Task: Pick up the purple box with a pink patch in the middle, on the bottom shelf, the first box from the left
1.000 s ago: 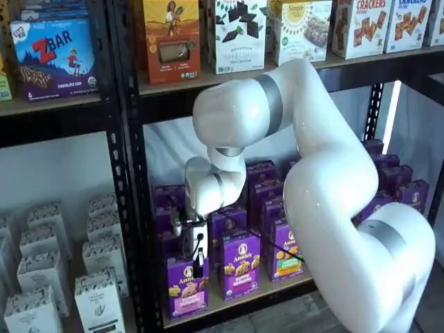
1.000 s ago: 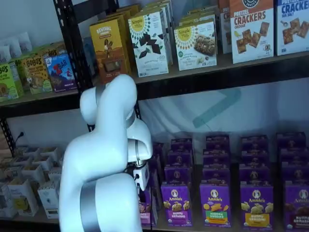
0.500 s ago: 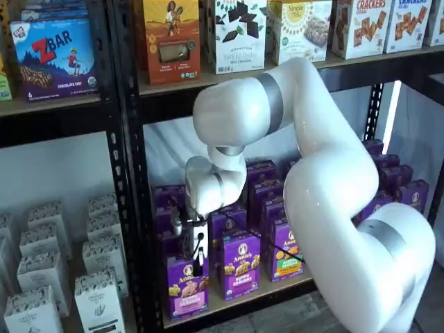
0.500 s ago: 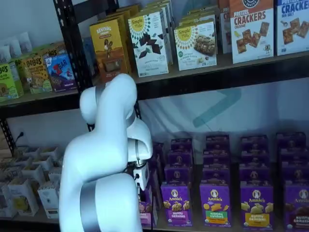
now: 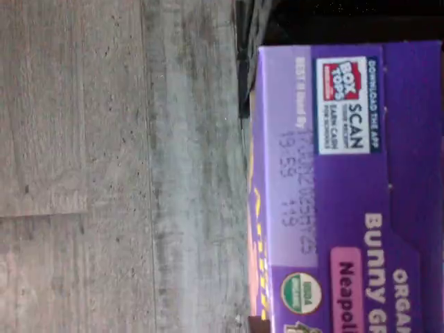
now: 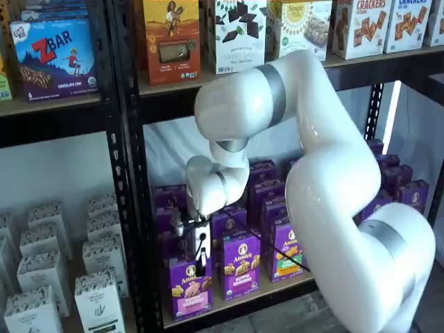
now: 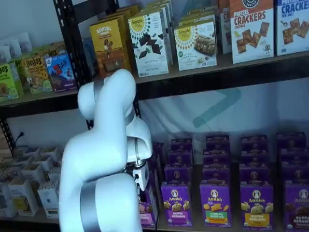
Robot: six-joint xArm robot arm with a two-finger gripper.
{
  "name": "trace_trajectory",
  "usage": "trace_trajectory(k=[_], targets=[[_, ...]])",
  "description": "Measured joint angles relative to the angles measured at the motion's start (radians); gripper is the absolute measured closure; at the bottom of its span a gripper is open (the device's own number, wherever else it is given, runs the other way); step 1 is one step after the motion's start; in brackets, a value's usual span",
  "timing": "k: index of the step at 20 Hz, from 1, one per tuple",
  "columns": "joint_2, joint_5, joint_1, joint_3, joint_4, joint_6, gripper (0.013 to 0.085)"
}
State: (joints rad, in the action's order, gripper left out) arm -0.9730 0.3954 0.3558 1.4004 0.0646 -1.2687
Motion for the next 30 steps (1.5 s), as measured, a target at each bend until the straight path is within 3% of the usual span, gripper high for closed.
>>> trace_trajectory(k=[15,19,25,30], targets=[[0.242,-0.136,-0.033,-0.36,-0.125,0.082,0.065],[0.313,-0.163,-0.053,-0.445,-0.197,0.132,0.065],[0.41,-0.162,-0.068,-0.543,-0.191,0.111,0.065],[0.477,-0.146,-0.09,-0.606,-0.235,0.131,0.065]])
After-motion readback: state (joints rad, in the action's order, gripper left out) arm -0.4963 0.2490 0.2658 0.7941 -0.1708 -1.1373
